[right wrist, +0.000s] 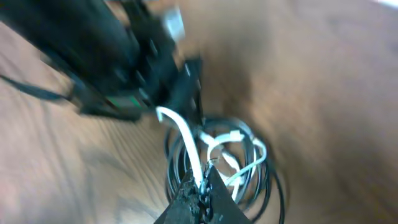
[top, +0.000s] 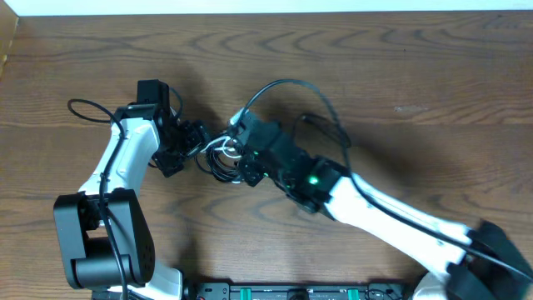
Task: Untangle cables
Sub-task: 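Grasp the white cable in the bundle with the right gripper, then pull the white cable up and rightward out of the bundle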
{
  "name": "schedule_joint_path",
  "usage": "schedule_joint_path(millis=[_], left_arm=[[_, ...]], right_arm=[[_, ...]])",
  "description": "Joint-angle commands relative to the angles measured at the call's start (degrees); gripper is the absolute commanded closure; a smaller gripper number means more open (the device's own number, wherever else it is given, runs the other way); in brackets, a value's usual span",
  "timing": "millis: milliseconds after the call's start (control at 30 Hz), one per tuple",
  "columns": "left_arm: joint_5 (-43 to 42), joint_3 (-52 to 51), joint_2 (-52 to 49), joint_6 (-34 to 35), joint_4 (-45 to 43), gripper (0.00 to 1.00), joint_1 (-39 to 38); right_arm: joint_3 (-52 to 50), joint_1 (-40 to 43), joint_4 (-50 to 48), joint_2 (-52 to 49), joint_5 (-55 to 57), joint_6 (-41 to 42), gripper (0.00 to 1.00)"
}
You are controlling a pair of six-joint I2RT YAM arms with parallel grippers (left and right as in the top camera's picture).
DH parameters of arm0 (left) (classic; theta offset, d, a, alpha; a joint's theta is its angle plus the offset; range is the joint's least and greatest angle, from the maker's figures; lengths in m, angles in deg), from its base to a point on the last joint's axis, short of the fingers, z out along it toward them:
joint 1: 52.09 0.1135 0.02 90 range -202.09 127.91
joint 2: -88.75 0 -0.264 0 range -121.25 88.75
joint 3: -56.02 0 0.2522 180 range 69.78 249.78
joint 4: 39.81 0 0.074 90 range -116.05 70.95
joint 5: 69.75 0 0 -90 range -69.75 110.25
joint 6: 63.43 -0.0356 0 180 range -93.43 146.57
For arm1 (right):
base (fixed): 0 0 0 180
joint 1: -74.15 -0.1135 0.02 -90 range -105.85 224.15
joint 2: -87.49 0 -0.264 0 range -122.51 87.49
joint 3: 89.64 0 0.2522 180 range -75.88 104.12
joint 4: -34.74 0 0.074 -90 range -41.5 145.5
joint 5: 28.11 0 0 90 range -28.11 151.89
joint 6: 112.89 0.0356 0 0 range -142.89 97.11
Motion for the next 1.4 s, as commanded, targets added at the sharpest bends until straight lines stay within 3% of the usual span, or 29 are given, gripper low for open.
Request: schedule_joint_path(millis=[0, 867, 1133, 1367], left_arm=[[0.81, -0.37, -0.63, -0.79, 0.11, 0.05, 0.11], [0.81, -0.39, -0.63, -0.79, 0.11, 0.05, 0.11], [0.81, -0.39, -0.63, -0.81, 0.11, 0.05, 0.11], [0.81, -0.39, -0.63, -0.81, 0.11, 0.04, 0.11]], right_arm=[[0.44, -0.11, 0.11, 3.65, 0.7, 0.22, 0.99], [0.44, 1.88, -11.69, 20.09, 1.86, -6.95, 0.99], [0.44, 4.76, -26.64, 22.21, 2.27, -7.93, 0.99], [0.44, 7.5, -27.76, 27.23, 11.67, -11.65, 0.99]])
